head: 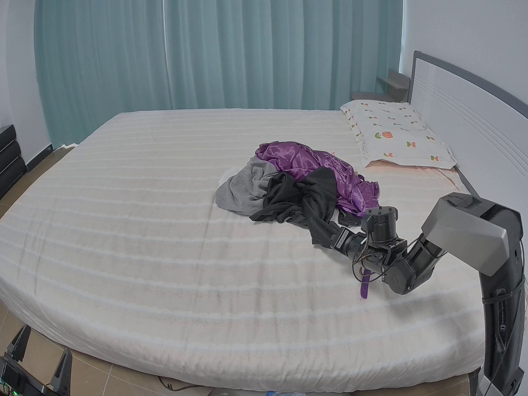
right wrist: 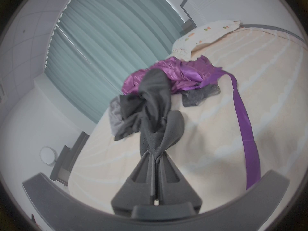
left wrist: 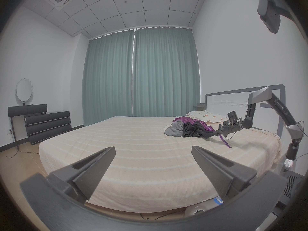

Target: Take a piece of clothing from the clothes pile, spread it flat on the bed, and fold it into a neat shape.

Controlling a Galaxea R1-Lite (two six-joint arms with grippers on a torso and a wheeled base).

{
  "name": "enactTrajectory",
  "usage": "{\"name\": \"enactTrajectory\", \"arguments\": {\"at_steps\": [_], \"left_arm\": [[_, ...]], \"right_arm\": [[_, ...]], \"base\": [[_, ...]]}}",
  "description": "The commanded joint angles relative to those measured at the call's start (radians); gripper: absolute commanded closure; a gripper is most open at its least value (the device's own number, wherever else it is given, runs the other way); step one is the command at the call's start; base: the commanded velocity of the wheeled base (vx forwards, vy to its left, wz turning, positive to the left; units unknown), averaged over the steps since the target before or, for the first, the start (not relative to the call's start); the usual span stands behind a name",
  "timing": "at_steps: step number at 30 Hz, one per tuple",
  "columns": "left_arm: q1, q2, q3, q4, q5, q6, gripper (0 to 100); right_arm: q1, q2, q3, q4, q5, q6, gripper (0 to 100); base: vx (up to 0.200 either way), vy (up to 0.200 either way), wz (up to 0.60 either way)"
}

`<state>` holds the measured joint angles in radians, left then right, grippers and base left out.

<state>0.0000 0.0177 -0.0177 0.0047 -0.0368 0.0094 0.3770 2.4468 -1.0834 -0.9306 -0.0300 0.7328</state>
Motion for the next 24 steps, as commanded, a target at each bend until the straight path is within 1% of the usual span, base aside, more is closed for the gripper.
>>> {"name": "enactTrajectory", "arguments": {"at_steps": [1,3,6,7,8,9,12,24], "left_arm": [[0.000,-0.018,0.018,0.000,0.000,0.001,0],[0.000,-0.018,0.018,0.000,0.000,0.000,0],[0.000,-0.018,0.018,0.000,0.000,0.000,0],[0.000,-0.018,0.018,0.000,0.000,0.000,0],[0.000,-0.018,0.018,0.000,0.000,0.000,0],[0.000,-0.018,0.018,0.000,0.000,0.000,0],[0.000,-0.018,0.018,0.000,0.000,0.000,0],[0.000,-0.018,0.018,0.000,-0.002,0.003,0]], "right_arm": [[0.029,-0.172,0.154,-0.112,0.002,0.023,100],[0.045,-0.226,0.214,-0.163,0.002,0.039,100],[0.060,-0.265,0.254,-0.189,0.002,0.050,100],[0.079,-0.308,0.284,-0.208,0.002,0.054,100],[0.079,-0.308,0.284,-0.208,0.002,0.054,100],[0.095,-0.353,0.306,-0.214,0.002,0.060,100],[0.112,-0.413,0.329,-0.214,0.002,0.073,100],[0.146,-0.572,0.428,-0.215,0.002,0.080,100]], "base": [[0.000,0.000,0.00],[0.000,0.000,0.00],[0.000,0.000,0.00],[0.000,0.000,0.00],[0.000,0.000,0.00],[0.000,0.000,0.00],[0.000,0.000,0.00],[0.000,0.000,0.00]]}}
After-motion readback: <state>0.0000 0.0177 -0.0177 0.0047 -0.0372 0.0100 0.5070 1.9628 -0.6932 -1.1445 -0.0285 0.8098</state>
